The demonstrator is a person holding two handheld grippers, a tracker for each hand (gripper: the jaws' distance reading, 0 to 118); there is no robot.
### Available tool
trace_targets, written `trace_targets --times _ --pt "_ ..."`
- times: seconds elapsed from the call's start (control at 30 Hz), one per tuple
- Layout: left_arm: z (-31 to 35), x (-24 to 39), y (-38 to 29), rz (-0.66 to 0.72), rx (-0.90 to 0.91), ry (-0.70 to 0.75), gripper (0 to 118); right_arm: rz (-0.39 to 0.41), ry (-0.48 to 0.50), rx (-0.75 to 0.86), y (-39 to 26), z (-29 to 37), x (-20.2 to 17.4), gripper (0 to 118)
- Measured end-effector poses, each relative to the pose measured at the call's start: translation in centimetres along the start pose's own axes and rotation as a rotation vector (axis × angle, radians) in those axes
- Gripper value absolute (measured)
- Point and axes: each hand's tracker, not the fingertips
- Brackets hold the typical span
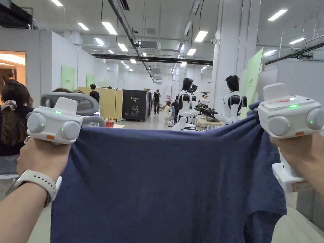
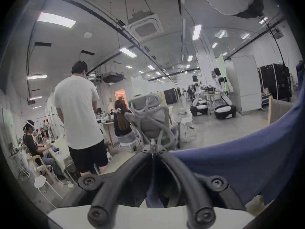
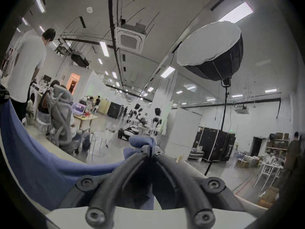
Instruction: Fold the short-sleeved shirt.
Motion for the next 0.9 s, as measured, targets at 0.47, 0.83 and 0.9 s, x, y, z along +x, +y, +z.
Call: trace_targets --times 0.47,0.83,0.9 --pt "-3.8 1.3 -4.8 -0.07 -0.068 0.037 0 -0.003 0.025 -0.082 -5.3 -1.4 -4.8 1" --pt "2.0 0.3 -12.3 -0.023 -0.13 -0.002 0 -0.073 0.072 -0.182 -12.5 4.1 -2.6 1" --pt "4.6 -0.2 -14.1 -0.012 -0.144 -0.035 0 -0.063 0.073 -0.187 -14.1 6.8 -2.3 1"
